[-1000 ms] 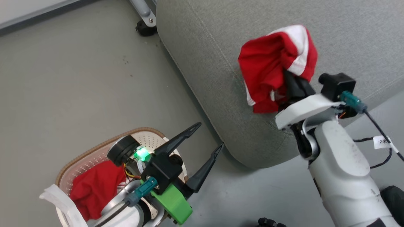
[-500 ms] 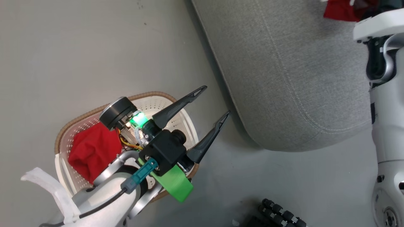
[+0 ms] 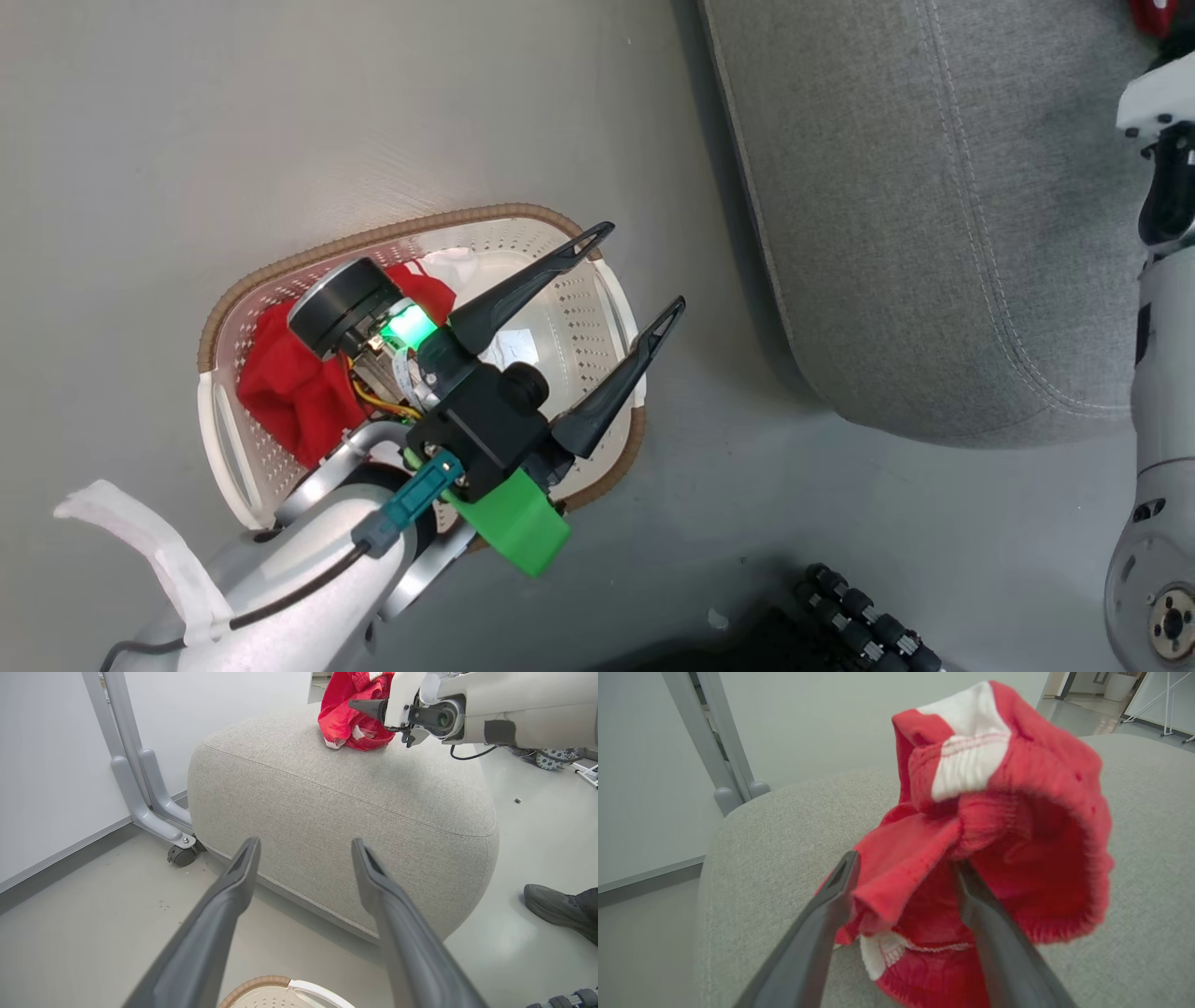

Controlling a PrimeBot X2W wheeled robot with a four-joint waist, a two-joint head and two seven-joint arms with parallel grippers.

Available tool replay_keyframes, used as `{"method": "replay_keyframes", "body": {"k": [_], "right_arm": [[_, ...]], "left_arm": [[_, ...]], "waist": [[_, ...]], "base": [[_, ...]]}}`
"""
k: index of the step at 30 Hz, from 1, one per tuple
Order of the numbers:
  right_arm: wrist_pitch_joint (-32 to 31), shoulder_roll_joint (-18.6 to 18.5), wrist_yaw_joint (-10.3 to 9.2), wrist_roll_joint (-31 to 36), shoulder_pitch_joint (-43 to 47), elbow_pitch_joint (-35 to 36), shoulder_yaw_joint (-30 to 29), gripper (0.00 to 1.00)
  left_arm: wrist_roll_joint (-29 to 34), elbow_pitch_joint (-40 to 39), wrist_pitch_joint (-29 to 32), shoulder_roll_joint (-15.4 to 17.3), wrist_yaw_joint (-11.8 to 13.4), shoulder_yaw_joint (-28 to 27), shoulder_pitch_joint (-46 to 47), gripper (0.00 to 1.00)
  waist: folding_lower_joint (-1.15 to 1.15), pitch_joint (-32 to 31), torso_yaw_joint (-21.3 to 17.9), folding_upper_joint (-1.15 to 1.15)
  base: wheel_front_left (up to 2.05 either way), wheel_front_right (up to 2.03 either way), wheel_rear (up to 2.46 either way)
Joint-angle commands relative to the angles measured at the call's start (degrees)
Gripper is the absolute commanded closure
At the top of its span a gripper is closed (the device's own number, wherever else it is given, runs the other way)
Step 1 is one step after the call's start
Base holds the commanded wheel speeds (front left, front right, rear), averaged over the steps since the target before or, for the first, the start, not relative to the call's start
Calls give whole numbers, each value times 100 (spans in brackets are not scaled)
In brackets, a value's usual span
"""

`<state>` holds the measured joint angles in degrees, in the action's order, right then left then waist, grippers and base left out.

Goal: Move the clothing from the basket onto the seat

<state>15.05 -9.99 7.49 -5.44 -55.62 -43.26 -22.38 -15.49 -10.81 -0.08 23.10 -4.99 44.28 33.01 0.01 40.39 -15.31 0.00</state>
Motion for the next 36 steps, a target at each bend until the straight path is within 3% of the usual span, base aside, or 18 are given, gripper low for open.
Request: {"method": "replay_keyframes", "body": {"k": [1, 8, 18, 27, 36], "right_arm": [[17, 59, 0, 71, 187, 63, -61, 0], [17, 397, 0, 168, 935, 655, -23, 0], [16, 683, 0, 8, 2513, 2179, 782, 0], [16, 699, 0, -259, 3682, 3151, 1560, 0], [-195, 698, 0, -191, 4366, 3829, 1990, 0]], "left_arm": [[39, 44, -63, 2, 29, -15, 87, 0], [-59, 239, -409, -88, 169, -103, -77, 0], [-374, 741, -1081, -210, 687, -533, -535, 0], [-776, 1188, -1457, -330, 1171, -1200, -1102, 0], [-950, 1421, -1514, -520, 1296, -1972, -1608, 0]], "waist": [[-1, -19, 18, 0], [-1, -325, 11, 0], [-1, -1133, 184, 0], [-1, -1831, 576, 0], [-1, -2309, 1173, 0]], "base": [[0, 0, 0], [0, 0, 0], [0, 0, 0], [0, 0, 0], [0, 0, 0]]}}
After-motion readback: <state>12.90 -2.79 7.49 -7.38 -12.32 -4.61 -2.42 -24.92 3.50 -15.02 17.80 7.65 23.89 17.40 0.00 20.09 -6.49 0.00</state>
